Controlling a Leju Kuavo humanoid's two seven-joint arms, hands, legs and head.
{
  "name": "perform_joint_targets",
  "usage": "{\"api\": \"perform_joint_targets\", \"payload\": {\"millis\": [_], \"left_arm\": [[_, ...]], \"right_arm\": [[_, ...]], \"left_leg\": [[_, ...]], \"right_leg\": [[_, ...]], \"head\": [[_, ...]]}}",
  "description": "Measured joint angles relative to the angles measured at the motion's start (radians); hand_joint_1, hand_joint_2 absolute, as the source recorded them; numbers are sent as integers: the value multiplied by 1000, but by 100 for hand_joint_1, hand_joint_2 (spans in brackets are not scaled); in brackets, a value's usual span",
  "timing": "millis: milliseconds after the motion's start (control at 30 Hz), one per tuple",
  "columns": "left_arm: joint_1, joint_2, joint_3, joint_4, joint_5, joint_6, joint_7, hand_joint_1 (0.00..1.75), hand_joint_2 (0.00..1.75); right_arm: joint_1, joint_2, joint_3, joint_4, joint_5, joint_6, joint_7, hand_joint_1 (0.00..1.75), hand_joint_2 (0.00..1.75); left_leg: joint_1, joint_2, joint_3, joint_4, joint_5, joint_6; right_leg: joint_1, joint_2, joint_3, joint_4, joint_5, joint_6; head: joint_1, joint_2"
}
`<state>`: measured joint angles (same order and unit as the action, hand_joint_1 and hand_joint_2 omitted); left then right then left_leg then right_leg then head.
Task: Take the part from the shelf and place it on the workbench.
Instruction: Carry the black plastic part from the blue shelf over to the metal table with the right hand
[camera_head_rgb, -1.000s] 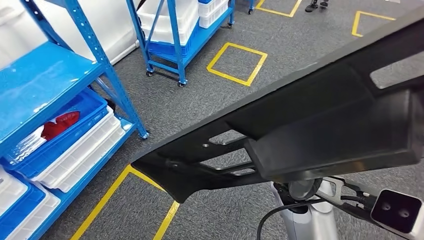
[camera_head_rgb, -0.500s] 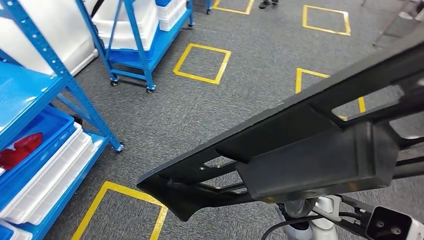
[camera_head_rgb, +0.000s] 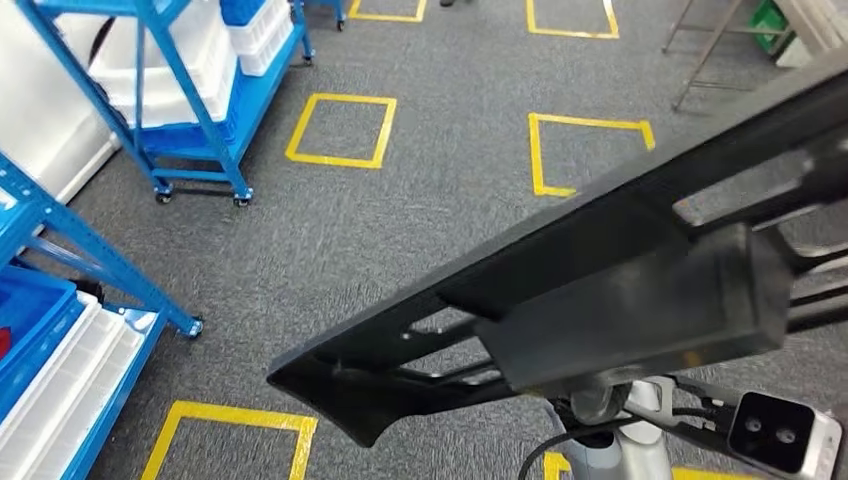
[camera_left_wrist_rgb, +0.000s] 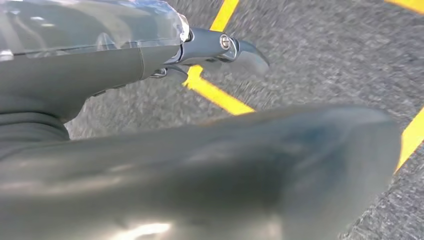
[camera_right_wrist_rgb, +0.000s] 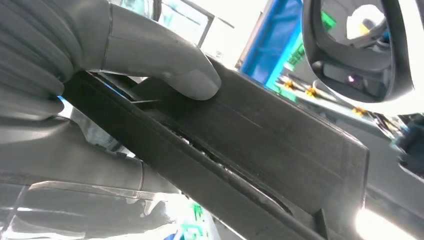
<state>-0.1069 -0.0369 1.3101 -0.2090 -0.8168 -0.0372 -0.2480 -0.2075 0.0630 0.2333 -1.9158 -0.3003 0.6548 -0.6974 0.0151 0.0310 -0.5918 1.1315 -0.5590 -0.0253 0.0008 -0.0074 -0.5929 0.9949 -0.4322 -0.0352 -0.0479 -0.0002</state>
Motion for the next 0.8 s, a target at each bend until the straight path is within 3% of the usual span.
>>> {"api": "perform_joint_targets", "payload": {"millis": [67,100,133,167,233,300,367,400,433,533,600,633,667,733,800], "left_arm": [[6,10,0,0,6,8,5,0,0],[8,14,1,0,9,15,8,0,0],[9,18,1,0,10,21,11,0,0],[10,21,2,0,10,28,14,0,0],[11,27,2,0,9,38,20,0,0],[13,33,2,0,8,46,30,0,0],[14,36,3,0,6,54,43,0,0],[13,38,3,0,5,57,49,0,0],[12,38,3,0,5,58,53,0,0],[15,39,3,0,2,56,56,0,0],[18,40,3,0,-4,50,55,0,0],[18,40,3,0,-7,45,54,0,0],[17,40,2,0,-10,39,53,0,0],[14,39,1,0,-13,30,52,0,0],[13,37,0,0,-9,21,46,0,0]], "right_arm": [[-1,3,0,15,-10,13,0,175,175],[0,5,0,22,-11,18,0,175,175],[0,8,0,28,-11,22,1,175,175],[0,11,0,31,-10,25,1,175,175],[0,19,-2,36,-7,28,1,175,175],[5,28,-7,38,-6,34,1,175,175],[15,36,-16,41,-6,46,0,175,175],[20,38,-21,42,-5,52,0,175,175],[23,40,-26,43,-4,56,0,175,175],[28,49,-35,49,1,62,0,175,175],[35,55,-44,56,12,67,0,175,175],[40,56,-51,59,20,71,0,175,175],[43,58,-58,60,29,75,0,175,175],[45,61,-67,62,43,74,0,175,175],[43,63,-70,62,50,66,0,175,175]], "left_leg": [[1,-20,-60,120,-48,-4],[1,-22,-75,145,-47,-5],[2,-24,-72,132,-26,-7],[5,-29,-53,82,10,-8],[11,-67,3,-47,72,-10],[13,-98,31,-107,85,-4],[10,-88,33,-110,85,8],[10,-77,35,-114,87,15],[11,-66,37,-118,89,21],[6,-29,41,-123,90,34],[3,-2,41,-122,87,39],[2,11,42,-122,85,39],[1,22,45,-122,83,39],[-1,42,52,-122,77,34],[-6,61,57,-121,70,25]], "right_leg": [[0,25,-1,1,0,-3],[0,39,-1,3,-1,-3],[-1,54,0,5,-1,-2],[-2,68,0,9,-3,1],[-4,93,-4,22,-9,10],[-5,114,-12,31,-11,23],[-7,134,-19,30,-7,35],[-8,130,-21,33,-8,40],[-7,111,-29,47,-17,45],[-6,32,-104,197,-91,54],[-9,18,-157,294,-118,56],[-9,14,-159,297,-107,55],[-9,7,-141,260,-80,53],[-2,-36,-70,125,-22,44],[10,-70,-28,41,-4,32]], "head": [[0,0],[0,0],[0,0],[0,0],[0,0],[0,0],[0,0],[0,0],[0,0],[0,0],[0,0],[0,0],[0,0],[0,0],[0,0]]}}
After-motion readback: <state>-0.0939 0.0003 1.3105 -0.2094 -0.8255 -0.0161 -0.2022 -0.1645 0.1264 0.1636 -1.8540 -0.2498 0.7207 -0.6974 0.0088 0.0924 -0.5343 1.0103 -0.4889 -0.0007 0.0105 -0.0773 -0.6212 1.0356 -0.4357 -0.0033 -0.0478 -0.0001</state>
